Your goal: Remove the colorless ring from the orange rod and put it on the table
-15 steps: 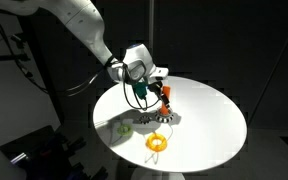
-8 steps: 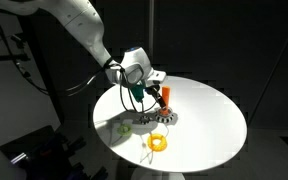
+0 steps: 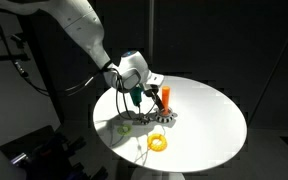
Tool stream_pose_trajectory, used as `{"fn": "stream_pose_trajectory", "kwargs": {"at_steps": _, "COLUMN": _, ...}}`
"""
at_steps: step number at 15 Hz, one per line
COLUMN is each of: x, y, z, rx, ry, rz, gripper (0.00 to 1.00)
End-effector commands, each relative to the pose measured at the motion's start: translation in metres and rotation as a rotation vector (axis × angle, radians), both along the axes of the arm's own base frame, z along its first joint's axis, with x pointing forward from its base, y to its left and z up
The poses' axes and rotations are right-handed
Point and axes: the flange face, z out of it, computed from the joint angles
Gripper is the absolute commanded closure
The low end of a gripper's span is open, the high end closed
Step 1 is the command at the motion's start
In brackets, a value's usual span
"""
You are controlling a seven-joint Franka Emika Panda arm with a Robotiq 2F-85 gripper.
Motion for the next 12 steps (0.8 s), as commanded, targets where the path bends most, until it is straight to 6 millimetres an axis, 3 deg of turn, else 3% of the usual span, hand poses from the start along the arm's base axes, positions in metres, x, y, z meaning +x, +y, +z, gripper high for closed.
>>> {"fn": "stream_pose_trajectory", "kwargs": {"at_steps": 1, "x": -0.007, "y": -0.005, "z": 0.004, "rx": -0.001, "ry": -0.030, "rz": -0.011, "gripper": 0.00}}
{"fn": "stream_pose_trajectory", "kwargs": {"at_steps": 12, "x": -0.011, "y": -0.013, "z": -0.007, "rx": -0.033, "ry": -0.020, "rz": -0.041, "gripper": 0.00}}
